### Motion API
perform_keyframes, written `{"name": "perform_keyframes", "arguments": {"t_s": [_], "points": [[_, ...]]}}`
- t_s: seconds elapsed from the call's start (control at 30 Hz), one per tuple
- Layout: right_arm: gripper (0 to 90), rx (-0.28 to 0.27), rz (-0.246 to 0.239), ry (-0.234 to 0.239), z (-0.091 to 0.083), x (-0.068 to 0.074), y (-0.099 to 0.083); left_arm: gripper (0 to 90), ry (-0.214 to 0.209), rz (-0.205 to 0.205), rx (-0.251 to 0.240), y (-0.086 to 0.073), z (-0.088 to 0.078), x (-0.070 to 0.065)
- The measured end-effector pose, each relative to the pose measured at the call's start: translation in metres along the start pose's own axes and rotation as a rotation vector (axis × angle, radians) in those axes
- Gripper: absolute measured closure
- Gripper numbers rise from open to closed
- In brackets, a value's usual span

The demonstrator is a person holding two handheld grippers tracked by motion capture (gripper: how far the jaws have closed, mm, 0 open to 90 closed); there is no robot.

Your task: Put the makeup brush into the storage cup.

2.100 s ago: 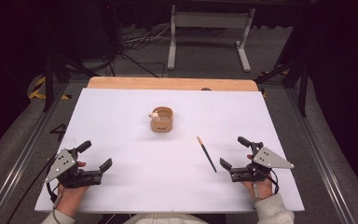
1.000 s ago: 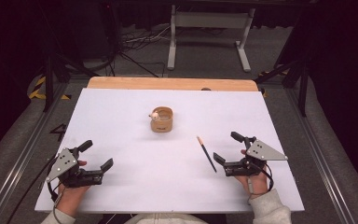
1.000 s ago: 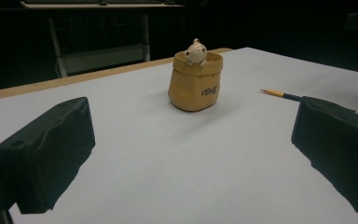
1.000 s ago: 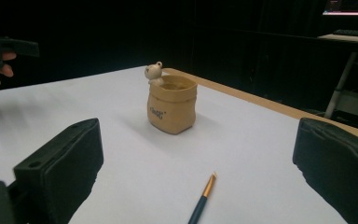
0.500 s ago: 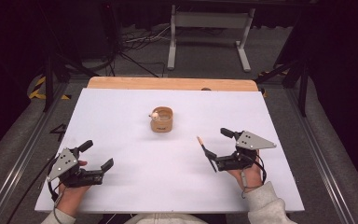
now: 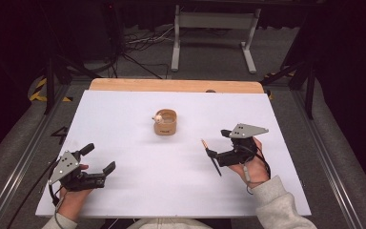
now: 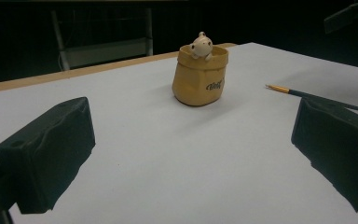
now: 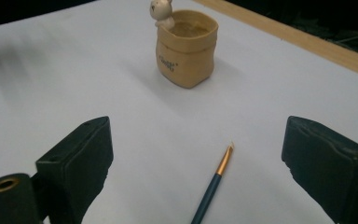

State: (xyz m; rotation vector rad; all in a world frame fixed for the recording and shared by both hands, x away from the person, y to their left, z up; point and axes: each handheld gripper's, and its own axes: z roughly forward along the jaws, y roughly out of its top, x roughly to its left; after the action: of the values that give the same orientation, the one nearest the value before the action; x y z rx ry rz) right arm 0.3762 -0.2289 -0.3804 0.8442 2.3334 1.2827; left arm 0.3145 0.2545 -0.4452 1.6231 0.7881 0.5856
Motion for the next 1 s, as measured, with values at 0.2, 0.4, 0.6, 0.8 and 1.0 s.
{"name": "perform_keyframes", "arguments": {"t_s": [0.2, 0.4, 0.6, 0.8, 1.0], "points": [[9.2, 0.104, 0.019, -0.007, 0.006, -0.007, 0.008, 0.2, 0.000, -0.003, 0.003, 0.000, 0.000, -0.001], [9.2, 0.210, 0.037, 0.008, 0.012, -0.012, 0.013, 0.2, -0.005, -0.006, 0.008, -0.001, 0.001, 0.000], [9.2, 0.279, 0.041, 0.013, 0.015, -0.014, 0.018, 0.2, -0.007, -0.008, 0.008, -0.001, 0.001, 0.001], [9.7, 0.362, 0.039, 0.010, 0.018, -0.017, 0.021, 0.2, -0.008, -0.009, 0.009, -0.001, 0.001, 0.001], [11.7, 0.431, 0.034, 0.011, 0.022, -0.018, 0.024, 0.2, -0.009, -0.011, 0.012, -0.001, 0.002, 0.000]]}}
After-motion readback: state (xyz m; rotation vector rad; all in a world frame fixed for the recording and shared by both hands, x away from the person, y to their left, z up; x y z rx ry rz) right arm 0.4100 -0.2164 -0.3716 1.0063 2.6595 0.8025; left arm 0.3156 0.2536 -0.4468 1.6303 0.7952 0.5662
